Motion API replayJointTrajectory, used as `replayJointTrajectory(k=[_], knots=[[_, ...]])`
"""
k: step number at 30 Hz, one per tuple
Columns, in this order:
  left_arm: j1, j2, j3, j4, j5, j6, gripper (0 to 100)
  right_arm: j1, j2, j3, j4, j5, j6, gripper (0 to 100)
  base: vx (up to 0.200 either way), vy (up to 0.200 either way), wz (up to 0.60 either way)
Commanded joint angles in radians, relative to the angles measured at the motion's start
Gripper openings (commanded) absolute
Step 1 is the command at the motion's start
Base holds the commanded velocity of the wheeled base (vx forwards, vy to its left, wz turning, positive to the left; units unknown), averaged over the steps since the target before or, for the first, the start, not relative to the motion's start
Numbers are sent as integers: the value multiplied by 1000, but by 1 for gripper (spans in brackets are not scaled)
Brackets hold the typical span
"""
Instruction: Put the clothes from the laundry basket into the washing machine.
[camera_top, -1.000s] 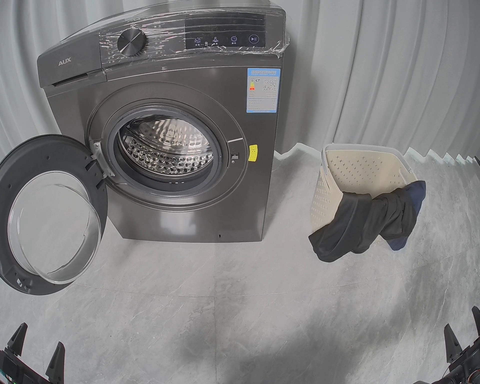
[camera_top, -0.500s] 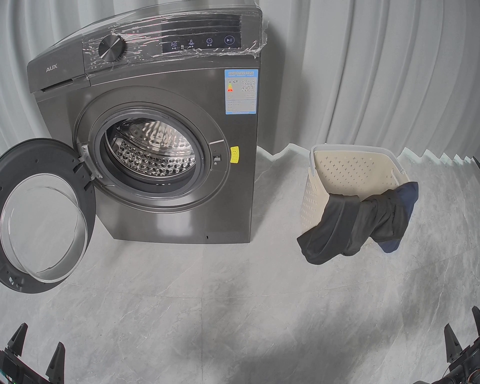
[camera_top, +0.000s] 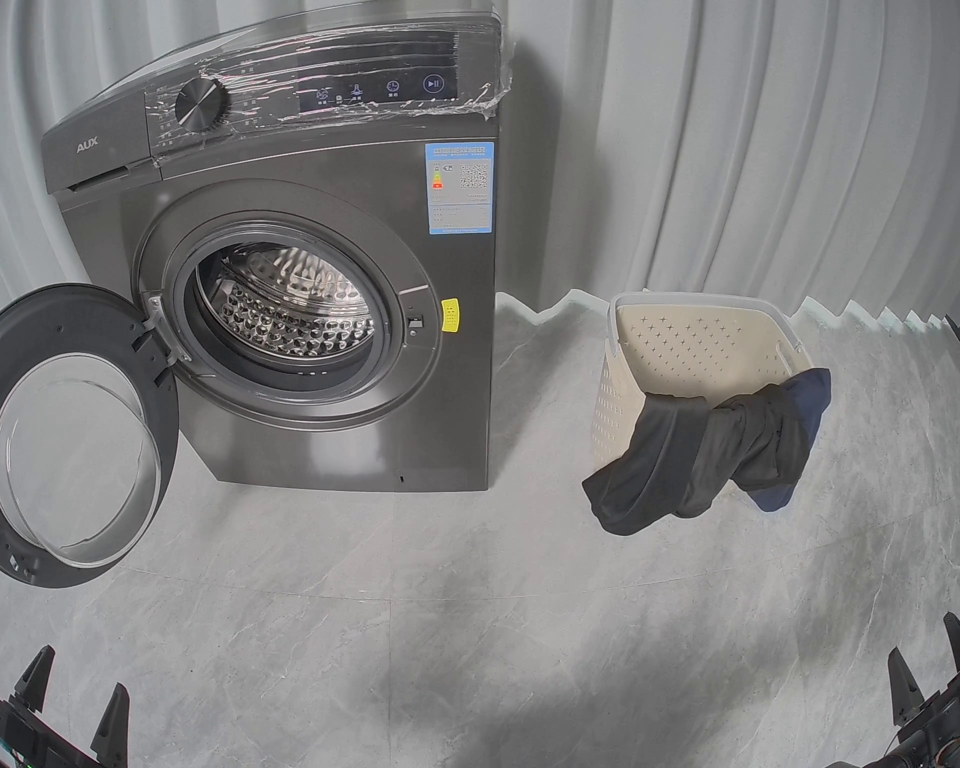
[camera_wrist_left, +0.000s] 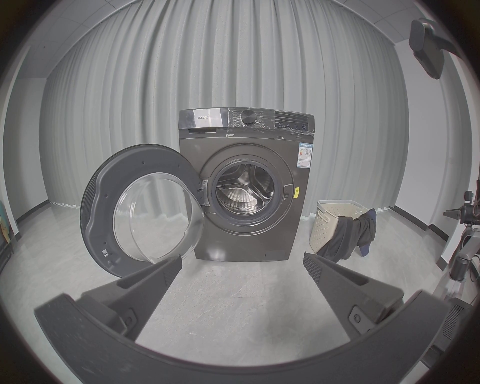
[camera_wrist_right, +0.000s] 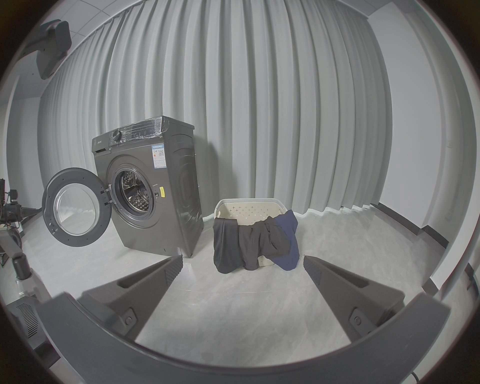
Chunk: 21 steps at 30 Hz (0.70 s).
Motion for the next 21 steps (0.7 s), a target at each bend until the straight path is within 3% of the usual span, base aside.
replayJointTrajectory(k=[1, 10, 21], knots=[[0, -18, 15, 0, 0, 1, 100, 0, -13, 16, 0, 0, 0, 100, 0, -200, 0], [0, -18, 15, 0, 0, -1, 100, 0, -13, 16, 0, 0, 0, 100, 0, -200, 0], [0, -18, 15, 0, -3, -1, 100, 0, -13, 16, 0, 0, 0, 100, 0, 0, 0]])
